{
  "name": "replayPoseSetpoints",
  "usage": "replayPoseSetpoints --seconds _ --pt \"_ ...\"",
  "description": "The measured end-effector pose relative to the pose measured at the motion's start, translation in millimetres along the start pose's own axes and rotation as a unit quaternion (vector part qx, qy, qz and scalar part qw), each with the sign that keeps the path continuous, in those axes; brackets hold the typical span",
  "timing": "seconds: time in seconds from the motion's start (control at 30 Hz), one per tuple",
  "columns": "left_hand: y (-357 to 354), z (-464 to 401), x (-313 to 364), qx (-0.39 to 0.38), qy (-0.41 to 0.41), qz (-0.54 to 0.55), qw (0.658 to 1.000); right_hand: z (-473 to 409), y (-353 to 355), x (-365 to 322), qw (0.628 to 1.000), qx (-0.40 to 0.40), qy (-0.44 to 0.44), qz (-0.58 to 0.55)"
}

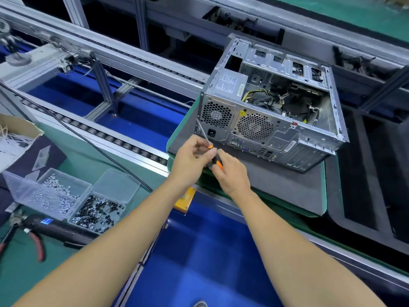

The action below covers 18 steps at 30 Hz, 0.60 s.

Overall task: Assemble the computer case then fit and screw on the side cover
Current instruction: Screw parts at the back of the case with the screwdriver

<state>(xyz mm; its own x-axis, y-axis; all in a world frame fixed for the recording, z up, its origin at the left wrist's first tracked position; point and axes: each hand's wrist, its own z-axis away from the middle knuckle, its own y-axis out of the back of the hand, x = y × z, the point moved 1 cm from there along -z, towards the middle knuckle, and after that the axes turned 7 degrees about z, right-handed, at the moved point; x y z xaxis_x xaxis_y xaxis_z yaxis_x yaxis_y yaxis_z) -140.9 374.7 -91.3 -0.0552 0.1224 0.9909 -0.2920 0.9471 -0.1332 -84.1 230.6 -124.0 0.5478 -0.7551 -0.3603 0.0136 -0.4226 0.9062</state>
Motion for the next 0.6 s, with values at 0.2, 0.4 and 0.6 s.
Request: replayPoseSetpoints --seconds 0.2,0.4,0.6 --pt "13.3 -57.3 5.2 -0.081 -0.087 -0.354 0.928 2.9 1.2 -1.1 0.990 0.070 -0.107 -0.057" --pt "-11.8 -64.3 -11.3 -0.126 -0.098 -0.531 0.832 2.6 1.2 -1.4 0.993 0.053 -0.092 -0.045" --pt "-10.4 -64.7 -28.9 -0.070 -0.067 -0.467 0.879 1.0 1.0 0.0 0.992 0.046 -0.099 -0.060"
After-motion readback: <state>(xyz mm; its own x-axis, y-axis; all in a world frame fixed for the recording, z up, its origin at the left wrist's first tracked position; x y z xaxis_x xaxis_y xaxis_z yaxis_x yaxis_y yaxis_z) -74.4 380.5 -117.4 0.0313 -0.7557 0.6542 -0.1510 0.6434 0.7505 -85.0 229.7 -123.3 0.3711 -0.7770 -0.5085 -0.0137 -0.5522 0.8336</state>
